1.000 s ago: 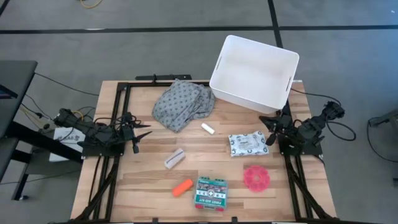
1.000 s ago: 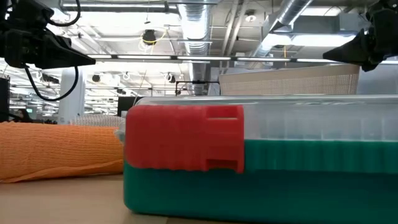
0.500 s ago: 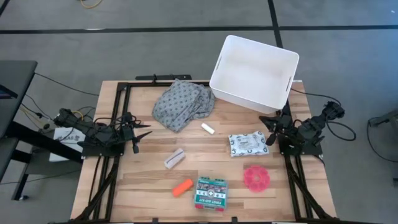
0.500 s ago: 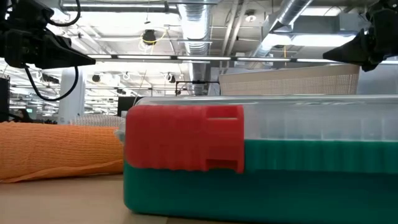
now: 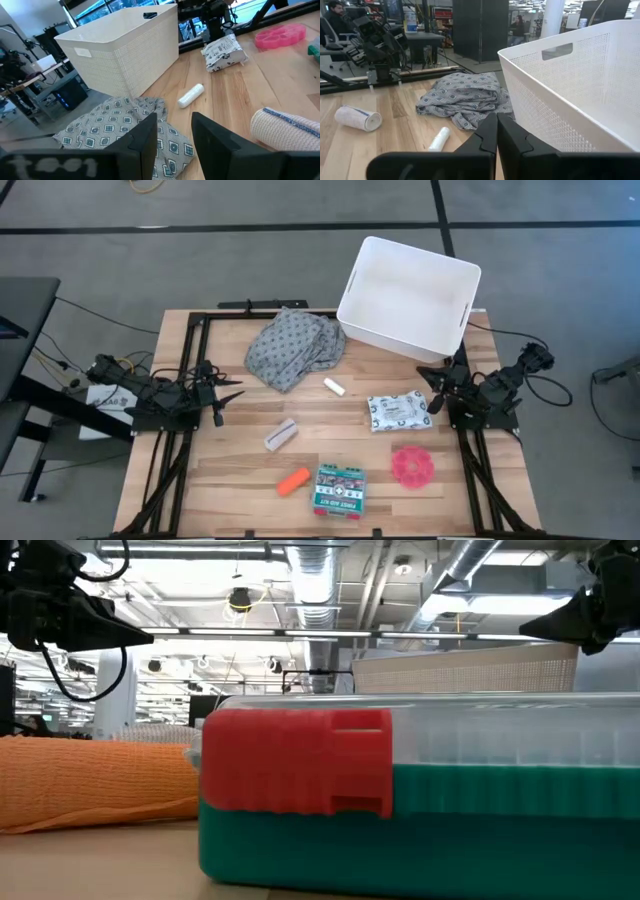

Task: Pick & place medical supplies in basket/bin
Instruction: Put the white bandage in the white bin

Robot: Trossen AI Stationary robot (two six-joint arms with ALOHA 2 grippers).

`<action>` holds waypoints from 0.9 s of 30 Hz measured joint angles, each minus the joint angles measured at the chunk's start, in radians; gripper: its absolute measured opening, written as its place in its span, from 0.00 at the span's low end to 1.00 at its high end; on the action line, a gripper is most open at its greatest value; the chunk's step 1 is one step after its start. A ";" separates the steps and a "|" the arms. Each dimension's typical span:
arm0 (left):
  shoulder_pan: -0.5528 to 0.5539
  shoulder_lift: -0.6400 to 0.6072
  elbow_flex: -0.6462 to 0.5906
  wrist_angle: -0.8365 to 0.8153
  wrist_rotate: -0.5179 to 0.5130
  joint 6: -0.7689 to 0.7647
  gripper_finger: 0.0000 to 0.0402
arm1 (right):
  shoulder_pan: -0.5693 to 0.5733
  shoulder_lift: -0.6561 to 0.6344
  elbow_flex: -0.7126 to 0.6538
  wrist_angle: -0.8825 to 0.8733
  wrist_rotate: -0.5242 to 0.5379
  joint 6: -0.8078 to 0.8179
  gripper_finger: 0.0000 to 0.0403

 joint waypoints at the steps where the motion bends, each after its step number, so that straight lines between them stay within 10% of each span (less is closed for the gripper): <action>1: 0.000 0.000 0.000 0.000 0.000 -0.004 0.28 | 0.000 0.000 0.000 0.000 0.000 0.000 0.00; 18: 0.000 0.000 -0.008 0.157 0.500 -0.428 0.28 | 0.000 0.000 0.000 0.000 0.000 0.000 0.00; 27: 0.000 0.000 -0.005 0.206 0.419 -0.518 0.28 | 0.000 0.000 0.000 0.000 0.000 0.000 0.00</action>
